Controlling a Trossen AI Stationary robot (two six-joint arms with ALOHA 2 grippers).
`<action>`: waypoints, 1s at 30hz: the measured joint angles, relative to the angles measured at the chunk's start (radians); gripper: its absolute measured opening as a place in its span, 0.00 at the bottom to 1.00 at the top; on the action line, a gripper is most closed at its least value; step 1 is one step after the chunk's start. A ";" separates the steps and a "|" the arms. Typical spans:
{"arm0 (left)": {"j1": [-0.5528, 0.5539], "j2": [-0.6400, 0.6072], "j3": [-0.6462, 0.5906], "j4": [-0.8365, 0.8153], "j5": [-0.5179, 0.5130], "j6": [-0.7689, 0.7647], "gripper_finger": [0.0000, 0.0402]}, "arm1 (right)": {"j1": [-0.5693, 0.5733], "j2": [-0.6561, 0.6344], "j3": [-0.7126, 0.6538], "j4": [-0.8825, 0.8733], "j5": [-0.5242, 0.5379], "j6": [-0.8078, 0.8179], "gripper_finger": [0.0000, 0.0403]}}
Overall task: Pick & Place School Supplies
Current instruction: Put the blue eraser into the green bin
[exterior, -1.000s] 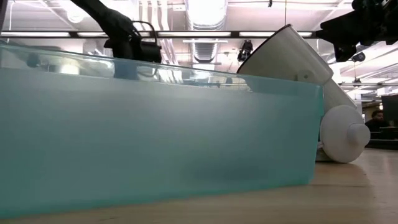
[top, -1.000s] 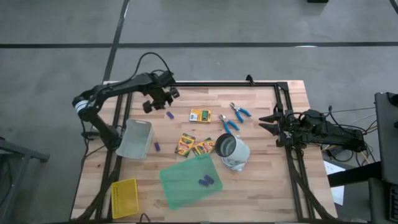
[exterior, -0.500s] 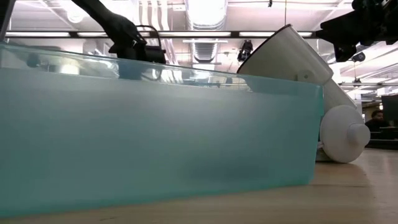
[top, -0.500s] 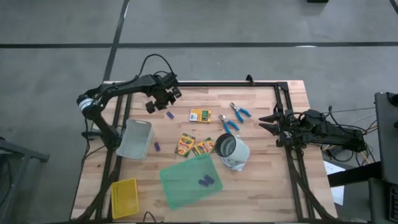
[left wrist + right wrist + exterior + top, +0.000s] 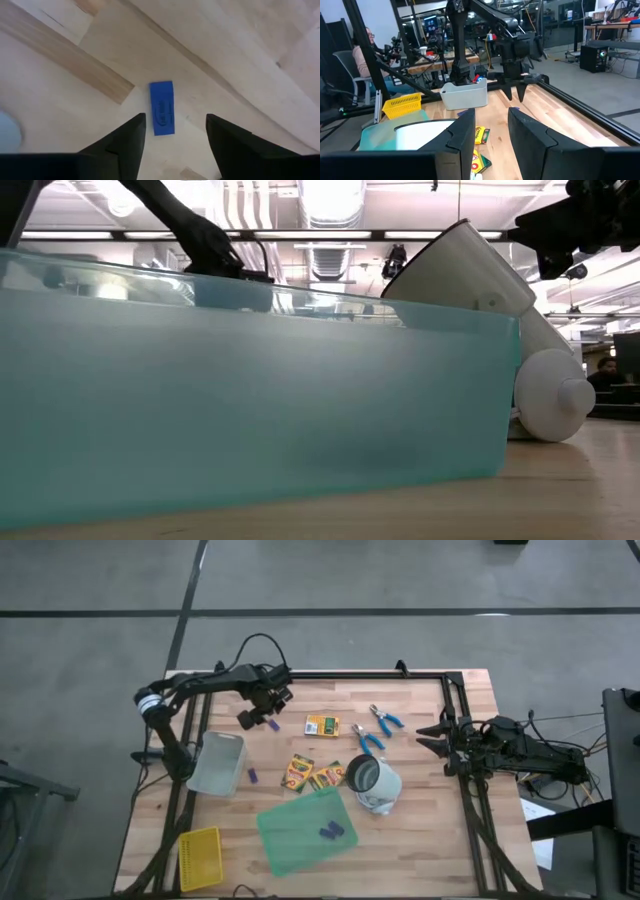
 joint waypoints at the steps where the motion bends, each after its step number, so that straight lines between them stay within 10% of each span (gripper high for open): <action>1: -0.001 0.008 0.000 0.005 0.000 0.000 0.52 | 0.000 0.000 0.000 0.000 0.000 0.000 0.28; 30: -0.019 0.084 -0.001 0.038 -0.068 0.053 0.41 | 0.000 0.000 0.000 0.000 0.000 0.000 0.28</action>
